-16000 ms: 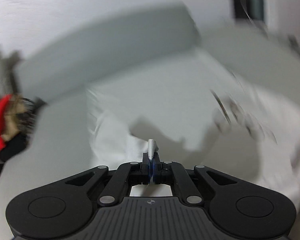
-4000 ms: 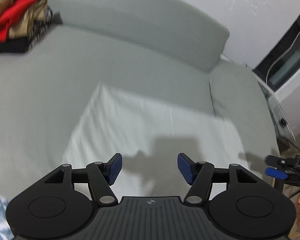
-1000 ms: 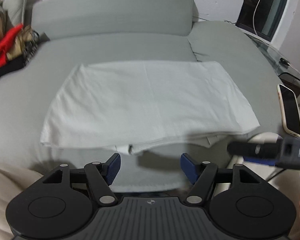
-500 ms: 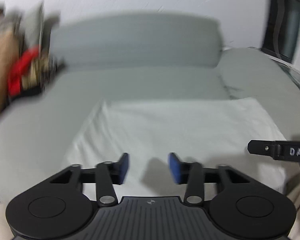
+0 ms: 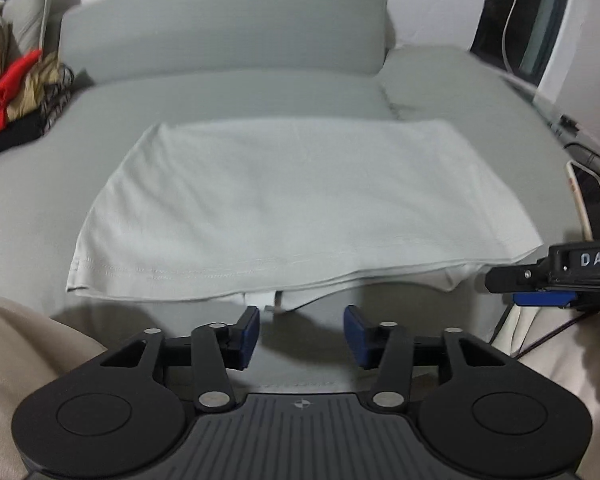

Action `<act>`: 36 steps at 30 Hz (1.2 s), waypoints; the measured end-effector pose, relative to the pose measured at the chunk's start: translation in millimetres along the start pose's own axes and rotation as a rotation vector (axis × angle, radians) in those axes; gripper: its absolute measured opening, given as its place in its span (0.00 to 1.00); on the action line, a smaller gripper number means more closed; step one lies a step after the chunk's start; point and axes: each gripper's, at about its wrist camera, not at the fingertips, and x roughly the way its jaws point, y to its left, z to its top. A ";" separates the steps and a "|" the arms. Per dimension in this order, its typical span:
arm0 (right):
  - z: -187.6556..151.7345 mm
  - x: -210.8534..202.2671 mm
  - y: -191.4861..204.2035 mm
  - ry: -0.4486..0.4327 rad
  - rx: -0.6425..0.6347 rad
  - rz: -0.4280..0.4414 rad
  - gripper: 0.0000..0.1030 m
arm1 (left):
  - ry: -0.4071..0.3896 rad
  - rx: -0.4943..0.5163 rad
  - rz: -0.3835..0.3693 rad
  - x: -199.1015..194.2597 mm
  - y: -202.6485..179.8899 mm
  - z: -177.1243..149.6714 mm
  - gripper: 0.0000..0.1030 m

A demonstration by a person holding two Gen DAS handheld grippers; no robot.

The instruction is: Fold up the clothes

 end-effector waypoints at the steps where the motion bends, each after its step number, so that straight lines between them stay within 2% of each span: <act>1: 0.1 -2.8 -2.9 -0.025 0.017 0.007 0.65 | -0.021 -0.011 -0.008 -1.3 -0.7 0.9 0.54; 6: 10.7 -7.3 -37.8 -0.125 0.217 -0.005 0.64 | -0.097 -0.083 -0.037 6.4 9.3 17.7 0.52; 9: 19.5 7.1 -60.7 -0.090 0.373 0.024 0.59 | -0.106 -0.106 -0.030 24.2 18.4 27.3 0.49; 10: 20.5 12.6 -67.1 -0.079 0.430 0.042 0.59 | -0.102 -0.116 -0.031 30.8 21.6 29.4 0.45; 12: 20.6 23.6 -73.7 -0.073 0.484 0.079 0.59 | -0.064 -0.158 -0.034 40.4 28.8 27.2 0.39; 14: 19.7 33.4 -75.4 -0.078 0.499 0.086 0.60 | -0.041 -0.178 -0.030 46.3 34.2 23.8 0.40; 18: 17.8 33.8 -79.4 -0.181 0.490 0.133 0.60 | -0.036 -0.182 -0.040 47.6 36.0 23.5 0.41; 19: 18.9 34.8 -80.2 -0.196 0.476 0.138 0.56 | -0.036 -0.189 -0.044 48.2 37.2 23.4 0.41; 24: 27.9 51.4 -88.1 -0.233 0.489 0.115 0.50 | -0.037 -0.184 -0.040 49.5 37.0 22.4 0.41; 31: 36.7 72.8 -104.9 -0.276 0.599 0.213 0.51 | -0.040 -0.175 -0.043 50.7 38.3 21.8 0.43; 34: 36.7 75.9 -103.4 -0.293 0.594 0.220 0.51 | -0.041 -0.177 -0.050 51.6 39.5 21.4 0.43; 36: 39.3 78.9 -100.6 -0.297 0.583 0.211 0.46 | -0.042 -0.176 -0.052 51.7 39.5 21.2 0.43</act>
